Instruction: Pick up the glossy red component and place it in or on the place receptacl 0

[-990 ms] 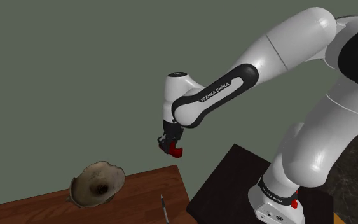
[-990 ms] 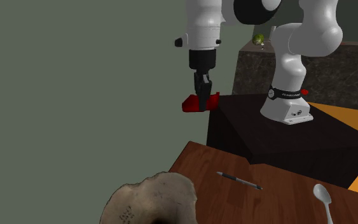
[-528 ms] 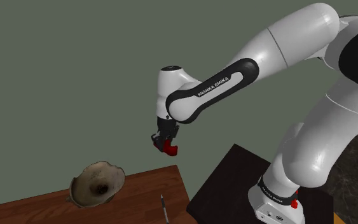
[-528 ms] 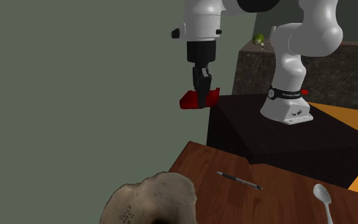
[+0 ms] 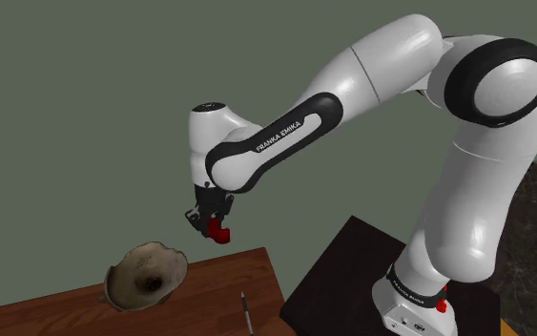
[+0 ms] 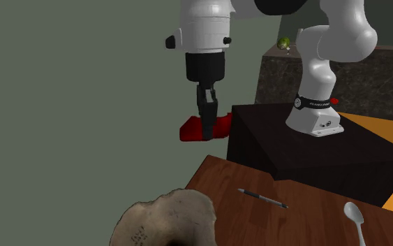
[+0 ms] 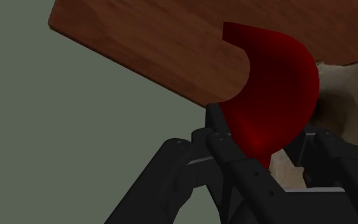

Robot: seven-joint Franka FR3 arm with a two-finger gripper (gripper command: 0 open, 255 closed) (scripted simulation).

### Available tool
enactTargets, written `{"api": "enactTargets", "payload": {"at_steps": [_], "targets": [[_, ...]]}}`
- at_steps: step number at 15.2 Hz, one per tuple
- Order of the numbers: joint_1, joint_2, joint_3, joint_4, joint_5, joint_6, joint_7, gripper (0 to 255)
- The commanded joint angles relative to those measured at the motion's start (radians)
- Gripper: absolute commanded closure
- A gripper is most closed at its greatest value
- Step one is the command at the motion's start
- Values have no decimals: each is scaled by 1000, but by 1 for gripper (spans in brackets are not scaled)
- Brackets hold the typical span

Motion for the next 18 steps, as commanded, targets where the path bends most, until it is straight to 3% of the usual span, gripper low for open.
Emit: {"api": "enactTargets", "payload": {"at_steps": [1, 8, 13, 18], "targets": [[25, 69, 8, 94, -32, -26, 52, 255], [129, 312, 4, 438, -124, -131, 177, 255], [219, 512, -10, 756, -173, -250, 235, 255], [221, 539, -16, 731, -179, -199, 236, 255]]}}
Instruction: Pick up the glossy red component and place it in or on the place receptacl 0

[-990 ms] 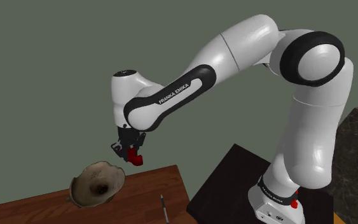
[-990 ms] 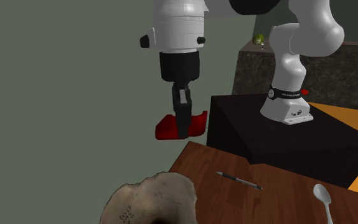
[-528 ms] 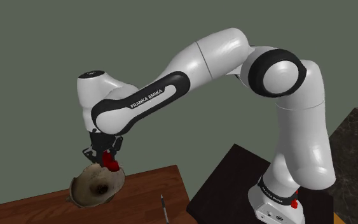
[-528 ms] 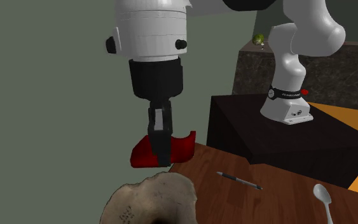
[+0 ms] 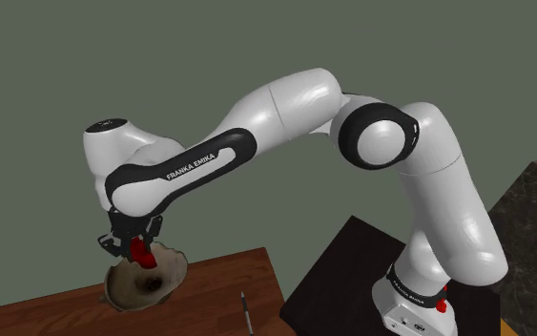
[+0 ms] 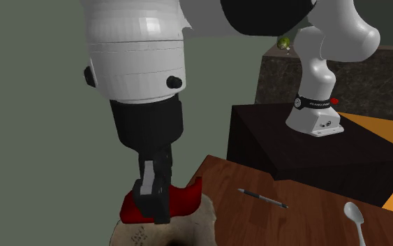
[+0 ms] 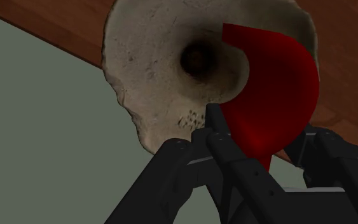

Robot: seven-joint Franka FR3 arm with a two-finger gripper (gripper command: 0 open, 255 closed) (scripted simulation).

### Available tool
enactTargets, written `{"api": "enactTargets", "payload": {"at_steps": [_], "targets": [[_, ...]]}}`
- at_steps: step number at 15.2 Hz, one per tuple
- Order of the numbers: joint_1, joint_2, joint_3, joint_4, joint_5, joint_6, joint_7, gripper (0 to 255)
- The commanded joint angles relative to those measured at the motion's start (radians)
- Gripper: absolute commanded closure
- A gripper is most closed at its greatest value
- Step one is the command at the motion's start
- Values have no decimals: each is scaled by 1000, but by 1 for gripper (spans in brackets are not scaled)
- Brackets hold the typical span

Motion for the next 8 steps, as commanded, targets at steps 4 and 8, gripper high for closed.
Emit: {"api": "enactTargets", "payload": {"at_steps": [4, 8], "targets": [[3, 33, -6, -18, -8, 51, 2, 255], [6, 54, -10, -27, -13, 81, 3, 255]]}}
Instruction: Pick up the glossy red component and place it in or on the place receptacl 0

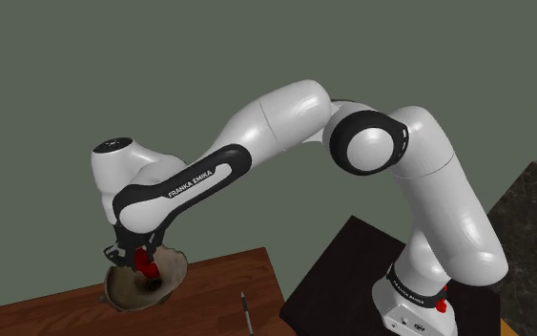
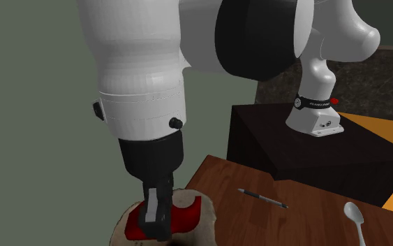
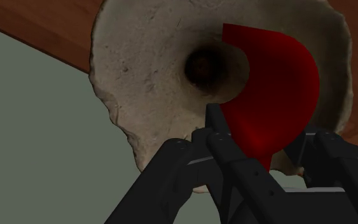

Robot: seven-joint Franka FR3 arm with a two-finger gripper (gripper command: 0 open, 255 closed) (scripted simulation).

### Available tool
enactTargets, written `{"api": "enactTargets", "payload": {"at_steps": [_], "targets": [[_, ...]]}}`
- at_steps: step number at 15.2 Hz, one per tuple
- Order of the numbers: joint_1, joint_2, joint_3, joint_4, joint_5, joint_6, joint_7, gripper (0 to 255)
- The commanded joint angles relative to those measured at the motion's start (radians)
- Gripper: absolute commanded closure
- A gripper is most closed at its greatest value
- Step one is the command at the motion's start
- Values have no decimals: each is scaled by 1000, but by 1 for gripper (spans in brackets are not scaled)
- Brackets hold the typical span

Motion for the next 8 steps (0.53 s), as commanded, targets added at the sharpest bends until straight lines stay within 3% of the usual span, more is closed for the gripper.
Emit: {"api": "enactTargets", "payload": {"at_steps": [1, 7, 8], "targets": [[1, 2, 0, -4, -1, 7, 1, 255], [1, 2, 0, -4, -1, 7, 1, 255], [1, 2, 0, -4, -1, 7, 1, 0]]}}
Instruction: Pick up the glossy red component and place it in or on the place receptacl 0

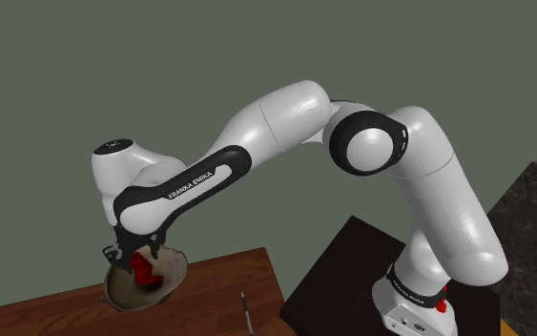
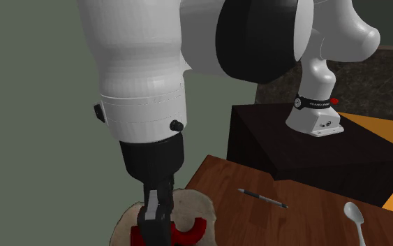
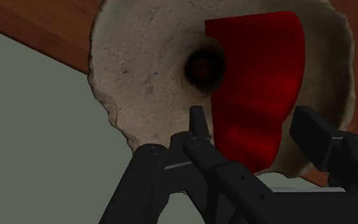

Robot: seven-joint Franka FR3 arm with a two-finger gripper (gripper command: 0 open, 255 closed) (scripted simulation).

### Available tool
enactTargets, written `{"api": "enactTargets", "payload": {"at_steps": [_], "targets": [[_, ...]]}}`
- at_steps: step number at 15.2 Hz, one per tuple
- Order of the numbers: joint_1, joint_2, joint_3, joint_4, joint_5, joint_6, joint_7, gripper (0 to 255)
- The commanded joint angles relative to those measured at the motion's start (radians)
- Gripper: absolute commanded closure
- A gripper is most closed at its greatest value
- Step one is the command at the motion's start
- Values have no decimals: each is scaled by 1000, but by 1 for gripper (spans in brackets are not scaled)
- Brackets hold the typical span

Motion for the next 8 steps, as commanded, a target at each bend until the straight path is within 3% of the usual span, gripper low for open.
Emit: {"api": "enactTargets", "payload": {"at_steps": [1, 5, 8], "targets": [[0, 0, 0, 0, 0, 0, 0, 0], [0, 0, 0, 0, 0, 0, 0, 0], [-10, -51, 9, 19, 12, -69, -7, 0]]}}
